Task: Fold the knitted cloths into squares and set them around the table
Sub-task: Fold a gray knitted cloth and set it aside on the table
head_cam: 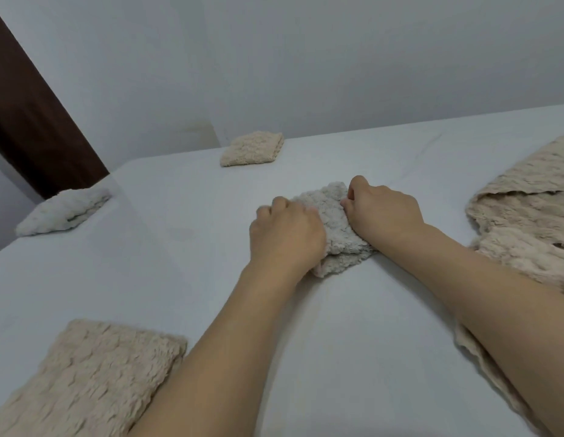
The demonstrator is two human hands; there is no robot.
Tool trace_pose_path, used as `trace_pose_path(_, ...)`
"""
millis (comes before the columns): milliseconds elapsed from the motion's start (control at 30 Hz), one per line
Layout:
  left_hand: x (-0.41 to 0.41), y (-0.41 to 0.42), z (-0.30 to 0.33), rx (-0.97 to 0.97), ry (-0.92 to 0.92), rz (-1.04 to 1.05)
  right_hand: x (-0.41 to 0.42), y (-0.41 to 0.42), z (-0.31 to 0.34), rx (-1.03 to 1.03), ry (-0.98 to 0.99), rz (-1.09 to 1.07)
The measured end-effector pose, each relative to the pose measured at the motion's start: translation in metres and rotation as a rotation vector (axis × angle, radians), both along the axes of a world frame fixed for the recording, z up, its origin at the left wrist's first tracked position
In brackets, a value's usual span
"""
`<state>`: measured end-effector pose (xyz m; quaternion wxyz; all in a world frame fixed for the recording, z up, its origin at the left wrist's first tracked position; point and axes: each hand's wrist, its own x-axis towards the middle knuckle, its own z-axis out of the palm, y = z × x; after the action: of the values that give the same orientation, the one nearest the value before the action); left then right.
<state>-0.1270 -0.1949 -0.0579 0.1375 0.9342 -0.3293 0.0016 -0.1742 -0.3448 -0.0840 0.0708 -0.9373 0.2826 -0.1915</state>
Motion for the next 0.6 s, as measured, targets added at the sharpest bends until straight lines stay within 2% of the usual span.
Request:
trace_pose_path(67, 0.004, -0.015, -0.009, 0.013, -0.011, 0.018, 0.000, 0.000, 0.001, -0.005, 0.003, 0.005)
trace_pose_path(133, 0.006, -0.016, -0.017, 0.071, 0.069, -0.054, 0.001, -0.001, 0.001, 0.007, 0.007, -0.004)
trace_pose_path(400, -0.011, 0.040, -0.028, 0.155, 0.166, -0.184, 0.002, -0.005, 0.002, 0.057, 0.007, -0.008)
trace_pose_path(500, -0.008, 0.045, -0.025, 0.090, 0.179, -0.219, 0.001, -0.003, 0.004, 0.058, 0.016, -0.009)
trace_pose_path(600, -0.003, 0.039, -0.026, -0.206, 0.138, -0.139, 0.000, 0.000, 0.005, 0.045, 0.044, -0.021)
